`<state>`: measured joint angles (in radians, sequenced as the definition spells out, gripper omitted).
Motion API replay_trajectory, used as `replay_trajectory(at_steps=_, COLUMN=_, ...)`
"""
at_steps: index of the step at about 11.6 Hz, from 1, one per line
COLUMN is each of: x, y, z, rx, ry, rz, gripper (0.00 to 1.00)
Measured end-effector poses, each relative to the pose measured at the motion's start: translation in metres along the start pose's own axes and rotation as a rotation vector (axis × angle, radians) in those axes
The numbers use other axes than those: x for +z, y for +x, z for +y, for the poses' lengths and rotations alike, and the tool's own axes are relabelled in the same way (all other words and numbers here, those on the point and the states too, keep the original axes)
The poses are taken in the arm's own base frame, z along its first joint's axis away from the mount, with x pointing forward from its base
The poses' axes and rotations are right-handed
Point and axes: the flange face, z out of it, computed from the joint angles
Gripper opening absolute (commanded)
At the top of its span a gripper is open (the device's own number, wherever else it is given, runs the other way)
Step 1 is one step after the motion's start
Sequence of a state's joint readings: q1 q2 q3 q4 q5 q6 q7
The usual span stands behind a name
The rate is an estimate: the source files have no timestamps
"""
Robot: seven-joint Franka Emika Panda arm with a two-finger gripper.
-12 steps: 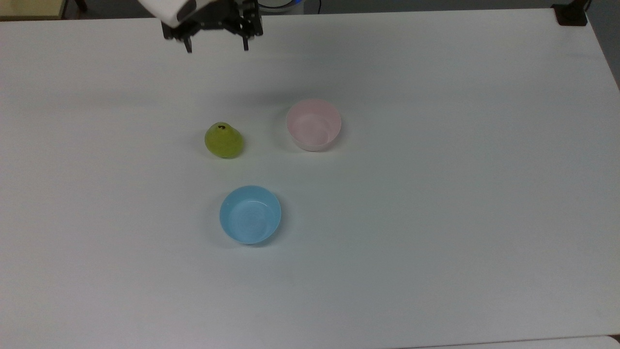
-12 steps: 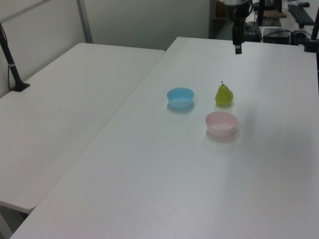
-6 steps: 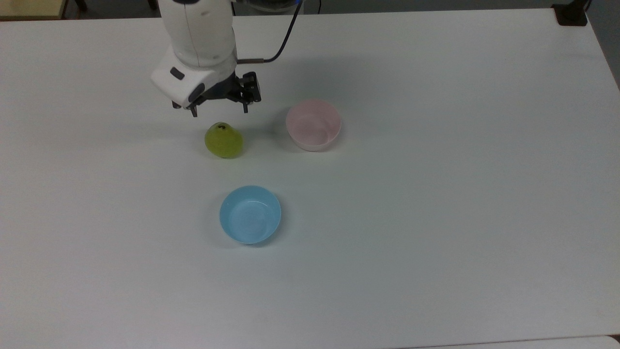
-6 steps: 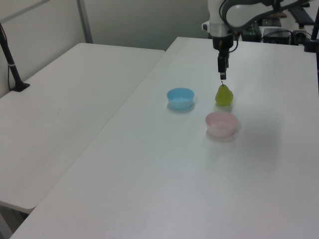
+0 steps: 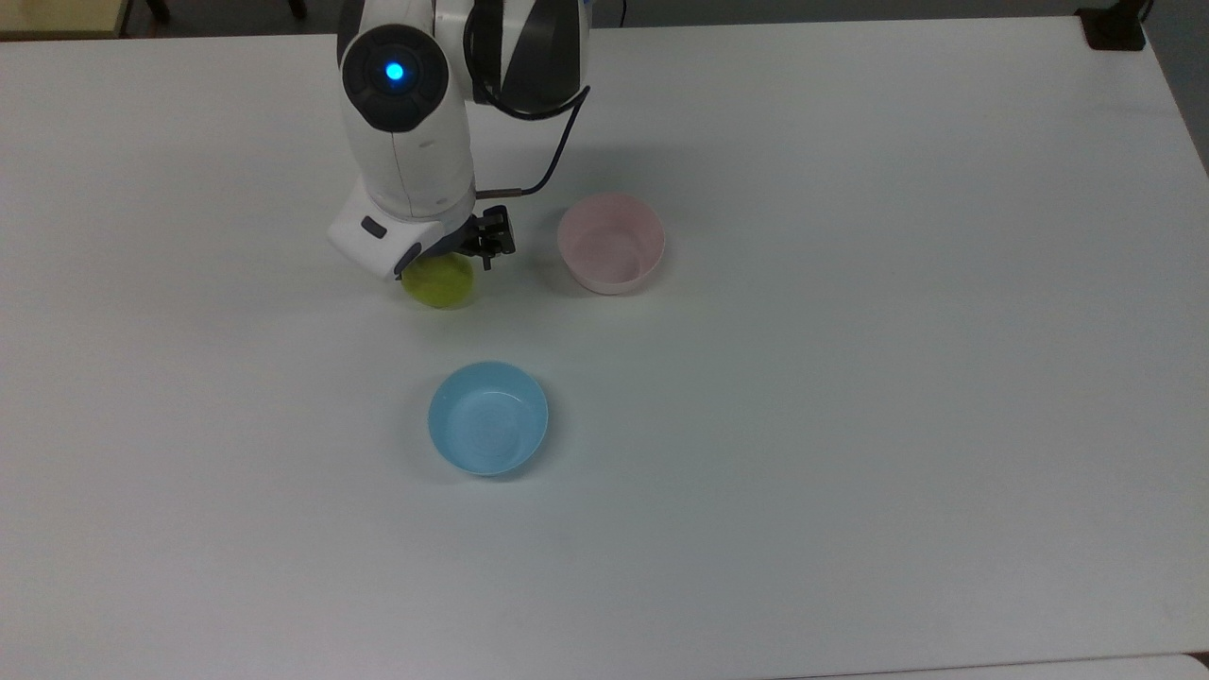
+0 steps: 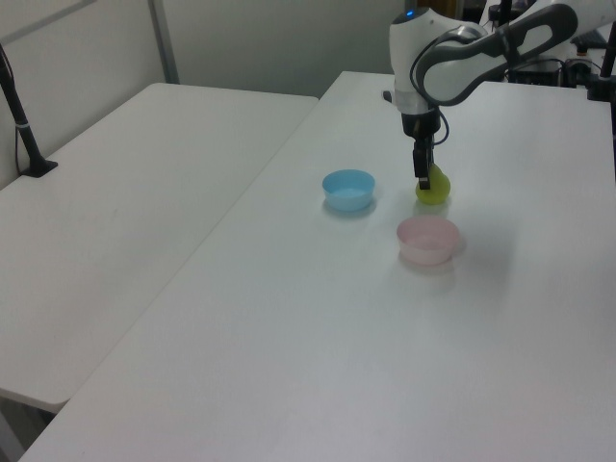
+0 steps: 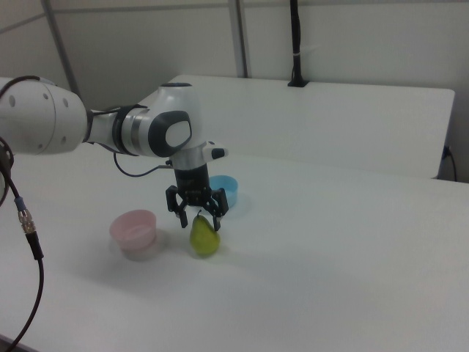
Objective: Place the pear in the bowl
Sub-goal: 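Close the gripper on the green pear and lift it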
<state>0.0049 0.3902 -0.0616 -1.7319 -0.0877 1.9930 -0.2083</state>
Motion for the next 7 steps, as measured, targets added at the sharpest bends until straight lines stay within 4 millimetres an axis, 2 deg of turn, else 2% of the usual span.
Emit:
replay_trajectory(at_steps=2, x=0.0133, y=-0.0015, z=0.0002, rx=-0.017, ry=-0.024, rz=-0.028, gripper=0.52)
replay_trajectory(at_steps=3, x=0.0132, y=-0.0011, z=-0.0005, rx=-0.023, ry=-0.031, rz=-0.029, gripper=0.39)
replay_trajectory(at_steps=4, x=0.0121, y=-0.001, z=-0.0011, rx=-0.03, ry=-0.035, rz=-0.028, gripper=0.35)
replay_trajectory(at_steps=7, x=0.0104, y=-0.0014, z=0.0007, rx=-0.044, ry=-0.04, rz=-0.026, gripper=0.35)
